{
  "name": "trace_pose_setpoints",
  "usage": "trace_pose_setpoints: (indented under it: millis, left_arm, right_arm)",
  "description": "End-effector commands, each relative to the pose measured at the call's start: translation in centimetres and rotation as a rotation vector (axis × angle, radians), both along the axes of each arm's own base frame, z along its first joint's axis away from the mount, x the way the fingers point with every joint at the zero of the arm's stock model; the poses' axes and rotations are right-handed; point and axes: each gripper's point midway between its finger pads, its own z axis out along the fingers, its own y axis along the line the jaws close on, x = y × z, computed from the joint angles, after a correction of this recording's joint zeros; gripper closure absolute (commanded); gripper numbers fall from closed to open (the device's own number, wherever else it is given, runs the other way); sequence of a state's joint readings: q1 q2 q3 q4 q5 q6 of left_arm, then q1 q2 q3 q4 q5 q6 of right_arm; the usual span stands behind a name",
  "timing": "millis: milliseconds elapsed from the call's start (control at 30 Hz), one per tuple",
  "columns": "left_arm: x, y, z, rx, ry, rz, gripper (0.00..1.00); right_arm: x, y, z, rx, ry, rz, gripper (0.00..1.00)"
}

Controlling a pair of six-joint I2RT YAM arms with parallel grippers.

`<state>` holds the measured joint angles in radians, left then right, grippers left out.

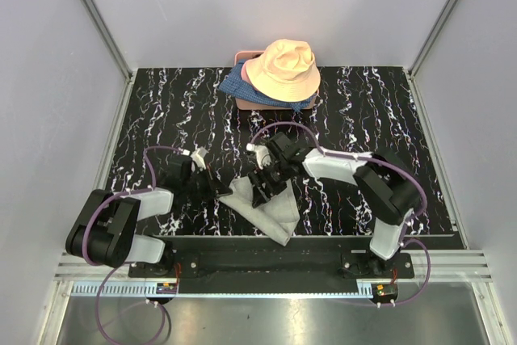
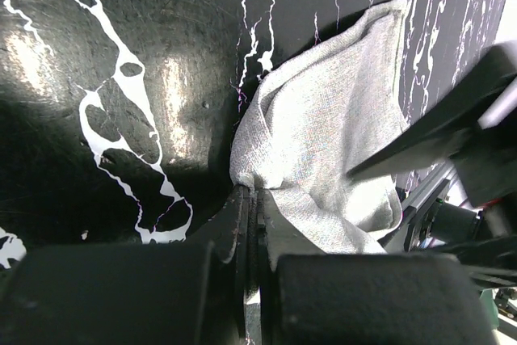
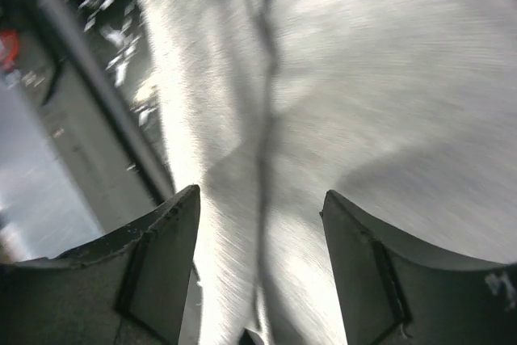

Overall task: Fold the napkin, place the utensils inside, and roll it up
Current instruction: Roll the napkin with the utensil

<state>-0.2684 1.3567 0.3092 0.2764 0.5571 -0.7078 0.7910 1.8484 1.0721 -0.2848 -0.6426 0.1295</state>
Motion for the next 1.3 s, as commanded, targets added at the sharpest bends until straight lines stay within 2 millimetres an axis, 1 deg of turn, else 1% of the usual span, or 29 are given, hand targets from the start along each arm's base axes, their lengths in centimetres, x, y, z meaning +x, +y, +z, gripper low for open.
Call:
trace_pose_setpoints:
  millis: [0, 33, 67, 100, 133, 167, 200, 233, 267, 467, 533, 567, 733, 867, 967, 1000, 1100, 1133, 1200, 1233, 1267]
  left_arm:
    - [0.1, 0.1, 0.1, 0.024, 0.006, -0.009, 1.00]
    - [0.3, 0.1, 0.2, 0.029, 0.011, -0.009, 1.00]
    - [0.3, 0.3, 0.0, 0.041, 0.017, -0.008, 1.00]
    - [0.3, 0.3, 0.0, 0.045, 0.017, -0.008, 1.00]
    - [0.4, 0.4, -0.1, 0.052, 0.023, -0.007, 1.00]
    - [0.4, 0.4, -0.1, 0.057, 0.025, -0.008, 1.00]
    - [0.5, 0.4, -0.1, 0.061, 0.026, -0.006, 1.00]
    - [0.5, 0.5, -0.3, 0.068, 0.032, -0.003, 1.00]
    - [0.5, 0.5, -0.2, 0.069, 0.032, -0.004, 1.00]
    - [0.7, 0.5, -0.2, 0.078, 0.034, -0.011, 1.00]
    - [0.7, 0.6, -0.3, 0.085, 0.039, -0.010, 1.00]
    - [0.7, 0.6, -0.2, 0.086, 0.036, -0.012, 1.00]
    - [0.9, 0.6, -0.2, 0.090, 0.037, -0.012, 1.00]
    - [1.0, 0.6, -0.2, 0.088, 0.037, -0.014, 1.00]
    - [1.0, 0.6, -0.1, 0.087, 0.037, -0.016, 1.00]
    - [1.0, 0.6, -0.1, 0.087, 0.037, -0.016, 1.00]
    - [1.0, 0.5, 0.0, 0.081, 0.030, -0.020, 1.00]
    - [1.0, 0.4, 0.1, 0.076, 0.025, -0.021, 1.00]
    - [1.1, 0.3, 0.4, 0.066, 0.016, -0.026, 1.00]
    - [1.1, 0.2, 0.6, 0.058, 0.010, -0.031, 1.00]
    - [1.2, 0.2, 0.8, 0.058, 0.004, -0.032, 0.96]
  right_arm:
    - [4.4, -2.2, 3.8, -0.097, -0.295, -0.139, 0.29]
    - [3.9, -1.8, 4.4, -0.098, -0.334, -0.127, 0.28]
    - [4.5, -1.9, 5.1, -0.122, -0.407, -0.151, 0.28]
    - [4.4, -1.8, 5.3, -0.133, -0.443, -0.149, 0.27]
    - [3.2, -0.7, 5.5, -0.136, -0.478, -0.116, 0.27]
    - [3.7, -0.7, 5.7, -0.165, -0.533, -0.136, 0.26]
    - [3.3, -0.2, 5.6, -0.177, -0.554, -0.130, 0.26]
    - [2.1, 0.7, 5.5, -0.175, -0.566, -0.093, 0.25]
    - [2.4, 1.0, 5.2, -0.208, -0.608, -0.112, 0.24]
    - [0.4, 3.7, 3.5, -0.260, -0.693, -0.069, 0.20]
    - [0.0, 4.2, 3.3, -0.269, -0.716, -0.061, 0.18]
    - [-0.6, 4.5, 2.8, -0.276, -0.719, -0.040, 0.18]
    - [-1.3, 4.6, 1.5, -0.309, -0.736, -0.009, 0.18]
    - [-1.9, 4.4, 0.1, -0.332, -0.717, 0.015, 0.21]
    - [-1.8, 3.8, -1.1, -0.368, -0.713, 0.000, 0.27]
    - [-1.7, 3.7, -1.3, -0.378, -0.712, -0.006, 0.34]
    - [-1.7, 3.3, -2.0, -0.395, -0.704, -0.008, 0.49]
    - [-1.9, 3.3, -2.1, -0.393, -0.693, -0.003, 0.56]
    - [-2.3, 3.4, -2.2, -0.381, -0.674, 0.002, 0.61]
    - [-2.9, 3.5, -2.3, -0.367, -0.652, 0.020, 0.65]
    - [-3.1, 3.6, -2.0, -0.350, -0.641, 0.022, 0.66]
